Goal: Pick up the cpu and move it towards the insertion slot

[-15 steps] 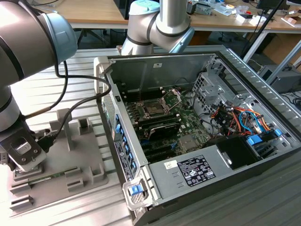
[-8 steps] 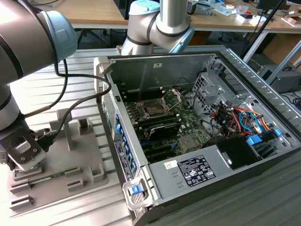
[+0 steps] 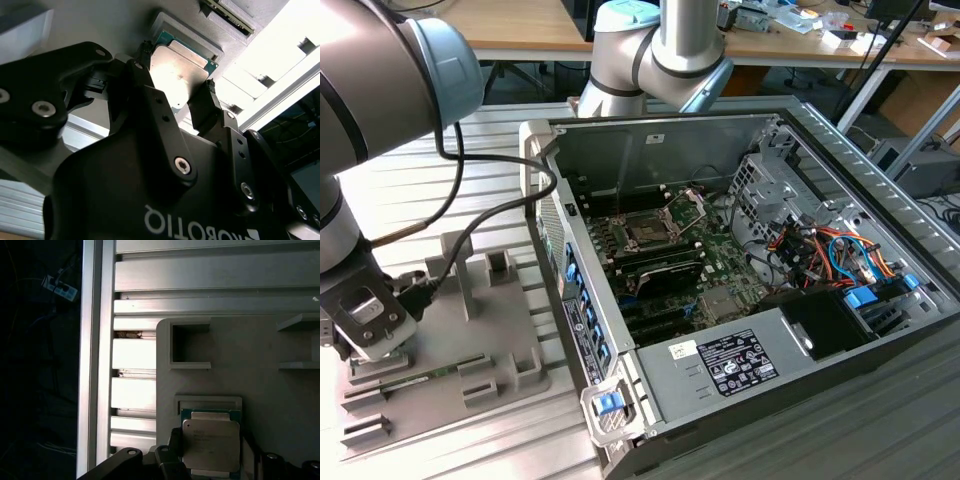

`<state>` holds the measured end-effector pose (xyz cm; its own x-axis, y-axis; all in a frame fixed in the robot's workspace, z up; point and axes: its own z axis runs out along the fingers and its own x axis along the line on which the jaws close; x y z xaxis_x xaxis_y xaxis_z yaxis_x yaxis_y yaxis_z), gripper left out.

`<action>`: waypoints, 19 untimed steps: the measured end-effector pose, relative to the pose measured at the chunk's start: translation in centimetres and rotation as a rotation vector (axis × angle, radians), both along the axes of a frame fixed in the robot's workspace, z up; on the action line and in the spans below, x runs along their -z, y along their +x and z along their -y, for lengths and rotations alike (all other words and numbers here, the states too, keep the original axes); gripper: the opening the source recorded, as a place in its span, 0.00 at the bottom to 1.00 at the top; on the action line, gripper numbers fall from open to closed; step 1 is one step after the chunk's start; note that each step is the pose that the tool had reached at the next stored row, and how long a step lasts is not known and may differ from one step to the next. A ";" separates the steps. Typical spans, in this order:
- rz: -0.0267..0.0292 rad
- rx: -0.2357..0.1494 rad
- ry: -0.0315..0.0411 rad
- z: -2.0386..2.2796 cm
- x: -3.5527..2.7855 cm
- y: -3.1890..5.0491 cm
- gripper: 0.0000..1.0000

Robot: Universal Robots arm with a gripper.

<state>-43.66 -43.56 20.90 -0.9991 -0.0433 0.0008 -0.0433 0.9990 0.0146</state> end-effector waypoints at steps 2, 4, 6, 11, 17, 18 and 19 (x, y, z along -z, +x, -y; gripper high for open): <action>-0.0001 0.000 0.0000 0.00 -0.10 0.00 0.55; -0.0001 0.000 -0.0001 0.00 -0.21 0.00 0.55; -0.0001 0.000 -0.0001 0.00 -0.28 0.00 0.55; -0.0001 0.000 -0.0001 0.00 -0.57 0.00 0.55; -0.0001 0.000 -0.0001 0.00 -0.80 0.00 0.55; -0.0002 0.000 -0.0001 0.00 -0.89 0.00 0.55; -0.0001 0.000 0.0000 0.00 -0.96 0.00 0.55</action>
<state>-43.66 -43.56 21.86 -0.9991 -0.0434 0.0009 -0.0433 0.9990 0.0146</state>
